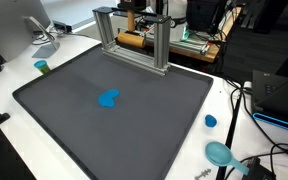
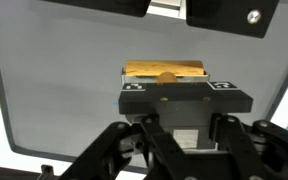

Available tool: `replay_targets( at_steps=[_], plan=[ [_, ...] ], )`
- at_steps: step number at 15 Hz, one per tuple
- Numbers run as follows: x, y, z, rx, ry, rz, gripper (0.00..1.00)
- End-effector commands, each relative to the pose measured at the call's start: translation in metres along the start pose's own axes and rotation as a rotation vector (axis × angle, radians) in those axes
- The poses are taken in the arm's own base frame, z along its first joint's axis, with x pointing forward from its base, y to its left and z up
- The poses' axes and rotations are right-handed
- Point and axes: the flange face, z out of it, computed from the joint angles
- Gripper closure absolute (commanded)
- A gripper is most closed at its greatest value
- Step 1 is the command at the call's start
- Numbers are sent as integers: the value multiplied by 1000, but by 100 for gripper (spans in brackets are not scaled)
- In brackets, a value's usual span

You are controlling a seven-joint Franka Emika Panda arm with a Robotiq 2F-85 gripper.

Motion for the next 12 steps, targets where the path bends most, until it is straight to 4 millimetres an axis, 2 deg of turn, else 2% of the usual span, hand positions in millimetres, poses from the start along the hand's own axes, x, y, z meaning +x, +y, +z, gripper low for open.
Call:
replay_targets(
  at_steps=[1, 6, 12],
  plan=[
    [-30, 11, -1, 8, 35, 69, 78],
    [-55, 22, 16, 18, 23, 144, 78],
    [-78, 17, 24, 5, 1, 140, 78]
  ],
)
